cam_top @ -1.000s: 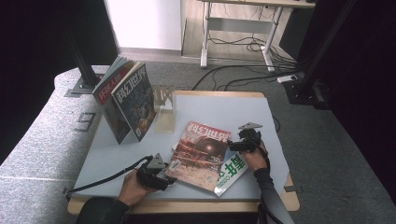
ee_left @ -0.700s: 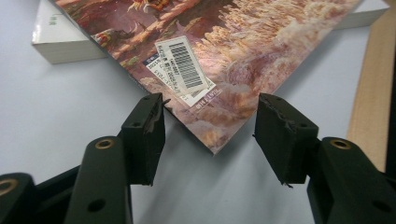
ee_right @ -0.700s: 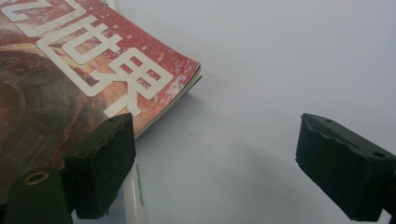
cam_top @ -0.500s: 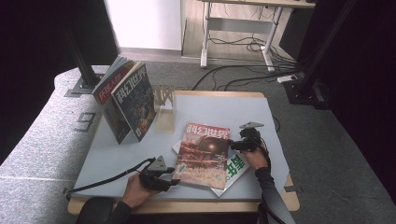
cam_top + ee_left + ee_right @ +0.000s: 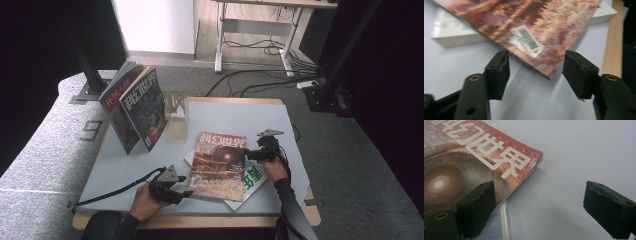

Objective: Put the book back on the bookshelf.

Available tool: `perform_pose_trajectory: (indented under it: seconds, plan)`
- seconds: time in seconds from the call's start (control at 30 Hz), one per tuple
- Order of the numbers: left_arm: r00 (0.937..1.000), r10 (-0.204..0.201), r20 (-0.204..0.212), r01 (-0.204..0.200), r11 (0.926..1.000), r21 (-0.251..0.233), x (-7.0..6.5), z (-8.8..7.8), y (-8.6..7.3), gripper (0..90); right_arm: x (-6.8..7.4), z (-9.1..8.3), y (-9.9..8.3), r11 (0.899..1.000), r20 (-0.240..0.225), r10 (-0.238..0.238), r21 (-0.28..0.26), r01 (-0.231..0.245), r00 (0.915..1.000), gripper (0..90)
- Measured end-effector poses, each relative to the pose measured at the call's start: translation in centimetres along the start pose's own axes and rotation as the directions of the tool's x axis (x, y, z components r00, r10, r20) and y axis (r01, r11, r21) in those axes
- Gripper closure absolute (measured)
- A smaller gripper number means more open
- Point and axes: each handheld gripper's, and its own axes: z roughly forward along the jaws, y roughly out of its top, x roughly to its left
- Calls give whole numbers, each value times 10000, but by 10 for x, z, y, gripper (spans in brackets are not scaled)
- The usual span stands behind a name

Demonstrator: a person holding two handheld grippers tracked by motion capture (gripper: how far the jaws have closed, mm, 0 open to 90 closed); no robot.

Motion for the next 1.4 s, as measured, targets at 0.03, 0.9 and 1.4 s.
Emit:
perform_pose_trajectory:
  seconds: [0.03, 0.9, 1.4]
  plan:
    - [9999, -87, -128, 86, 9999, -85, 3, -3, -1, 351, 0, -1, 1, 10000, -50, -8, -12, 8, 10000, 103]
    - [9880, -905, -1251, 1018, 9910, 874, 36, -2, -22, 161, 17, 27, 5, 9952, -2123, 592, 894, -409, 9754, 27]
    - [9902, -586, -1268, 707, 9931, 932, 33, -1, -22, 174, 19, 41, 14, 9873, -2756, 1048, 1444, -666, 9555, 22]
